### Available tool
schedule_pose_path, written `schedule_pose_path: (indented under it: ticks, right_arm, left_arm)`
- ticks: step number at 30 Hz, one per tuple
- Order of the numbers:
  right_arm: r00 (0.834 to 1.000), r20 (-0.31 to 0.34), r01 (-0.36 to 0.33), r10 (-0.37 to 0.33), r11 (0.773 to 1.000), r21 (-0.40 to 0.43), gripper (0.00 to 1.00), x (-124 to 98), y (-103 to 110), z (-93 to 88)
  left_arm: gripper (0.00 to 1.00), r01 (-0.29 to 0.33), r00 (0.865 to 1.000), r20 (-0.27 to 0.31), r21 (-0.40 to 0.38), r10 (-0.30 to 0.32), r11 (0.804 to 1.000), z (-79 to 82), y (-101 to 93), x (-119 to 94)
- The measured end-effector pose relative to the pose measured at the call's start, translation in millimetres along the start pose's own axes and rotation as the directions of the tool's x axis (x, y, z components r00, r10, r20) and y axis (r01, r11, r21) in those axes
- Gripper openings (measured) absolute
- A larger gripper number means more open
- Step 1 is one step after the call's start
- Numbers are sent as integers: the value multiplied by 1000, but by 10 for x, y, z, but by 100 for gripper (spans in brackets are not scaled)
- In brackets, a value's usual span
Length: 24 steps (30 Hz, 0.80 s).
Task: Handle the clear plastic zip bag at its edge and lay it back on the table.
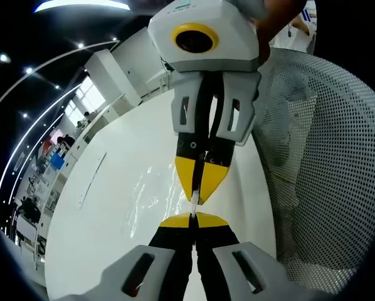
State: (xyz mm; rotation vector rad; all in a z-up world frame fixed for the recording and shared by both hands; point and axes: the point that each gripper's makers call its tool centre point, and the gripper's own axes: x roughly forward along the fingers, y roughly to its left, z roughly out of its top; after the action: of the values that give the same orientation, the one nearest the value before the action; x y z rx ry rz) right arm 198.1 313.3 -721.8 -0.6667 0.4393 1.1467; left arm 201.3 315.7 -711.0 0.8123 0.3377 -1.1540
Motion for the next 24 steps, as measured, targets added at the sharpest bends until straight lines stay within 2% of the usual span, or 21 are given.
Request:
schedule_pose_path:
  ticks: [24]
  right_arm:
    - [999, -20, 48, -48, 998, 27, 0, -87, -114, -106]
  left_arm:
    - [0, -23, 1000, 0, -11, 23, 1000, -19, 90, -52]
